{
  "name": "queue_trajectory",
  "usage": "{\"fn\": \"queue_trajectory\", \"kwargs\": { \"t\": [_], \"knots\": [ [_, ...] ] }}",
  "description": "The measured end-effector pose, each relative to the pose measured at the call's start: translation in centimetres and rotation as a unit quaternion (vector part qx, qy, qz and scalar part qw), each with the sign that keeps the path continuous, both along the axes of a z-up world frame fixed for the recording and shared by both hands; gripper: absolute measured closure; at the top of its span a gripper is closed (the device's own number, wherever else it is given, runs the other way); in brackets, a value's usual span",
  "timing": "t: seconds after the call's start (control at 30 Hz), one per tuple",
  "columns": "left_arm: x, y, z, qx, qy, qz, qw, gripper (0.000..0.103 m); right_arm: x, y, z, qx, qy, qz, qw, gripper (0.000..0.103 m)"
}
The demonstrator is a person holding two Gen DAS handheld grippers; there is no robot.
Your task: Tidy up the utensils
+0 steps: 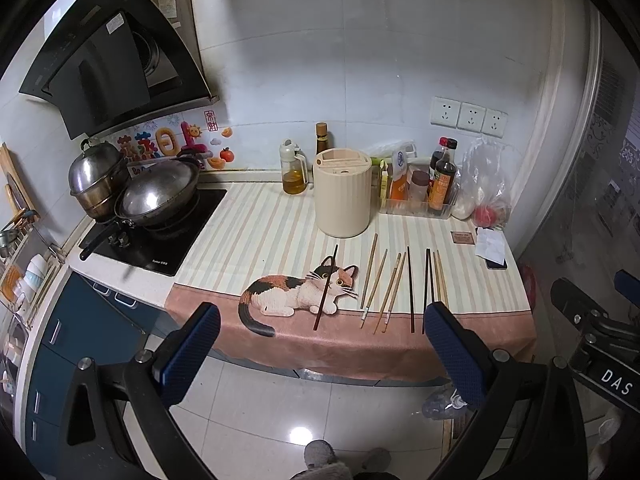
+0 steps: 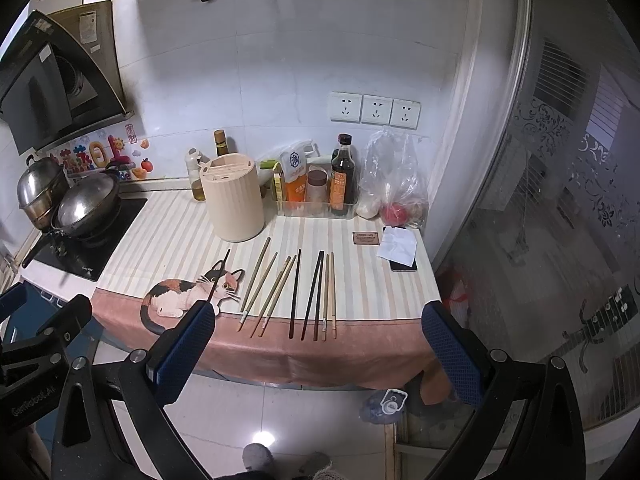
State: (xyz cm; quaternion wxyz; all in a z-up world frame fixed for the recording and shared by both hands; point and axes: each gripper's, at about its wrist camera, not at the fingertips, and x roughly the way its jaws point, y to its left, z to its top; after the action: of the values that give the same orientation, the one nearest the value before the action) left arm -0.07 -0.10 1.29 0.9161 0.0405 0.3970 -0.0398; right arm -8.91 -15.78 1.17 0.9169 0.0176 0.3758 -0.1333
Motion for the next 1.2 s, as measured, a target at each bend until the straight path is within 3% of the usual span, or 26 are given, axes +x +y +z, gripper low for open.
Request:
{"fn": "queue_trajectory", "kwargs": {
  "t": [0.3, 0.47, 0.63, 0.8, 0.9, 1.0, 1.1, 1.2],
  "knots": [
    [0.0, 0.3, -0.1, 0.000, -0.005, 0.002, 1.0000, 0.000, 0.0, 0.1, 0.0, 0.003, -0.005, -0.002, 1.000, 0.000],
    [0.6, 0.5, -0.8, 0.007, -0.026, 0.021, 0.9994, 0.000, 0.1, -1.0, -0.4, 0.018, -0.016, -0.012, 1.000, 0.000],
    [2.9, 0.5, -3.1, -0.003, -0.019, 0.039, 0.9991, 0.000, 2.8, -3.9, -3.4, 0.053, -0.003, -0.020, 0.998, 0.000],
    [7.0, 0.1, -7.7, 0.035, 0.006, 0.071, 0.9969, 0.000, 6.6, -6.4, -8.1, 0.087, 0.037, -0.011, 0.995, 0.004],
    [9.8, 0.4, -11.4, 0.050, 0.045, 0.083, 0.9943, 0.000, 9.7, -7.2, -11.9, 0.114, 0.075, 0.009, 0.991, 0.023],
    [12.4, 1.2, -15.1, 0.038, 0.093, 0.086, 0.9913, 0.000, 13.1, -7.3, -15.8, 0.153, 0.121, 0.024, 0.981, 0.041],
    [15.1, 1.8, -18.7, 0.032, 0.130, 0.085, 0.9874, 0.005, 16.4, -6.8, -19.6, 0.176, 0.157, 0.035, 0.971, 0.049],
    [18.3, 1.9, -22.4, 0.033, 0.168, 0.072, 0.9826, 0.014, 20.2, -6.4, -22.9, 0.195, 0.185, 0.031, 0.963, 0.050]
  ]
}}
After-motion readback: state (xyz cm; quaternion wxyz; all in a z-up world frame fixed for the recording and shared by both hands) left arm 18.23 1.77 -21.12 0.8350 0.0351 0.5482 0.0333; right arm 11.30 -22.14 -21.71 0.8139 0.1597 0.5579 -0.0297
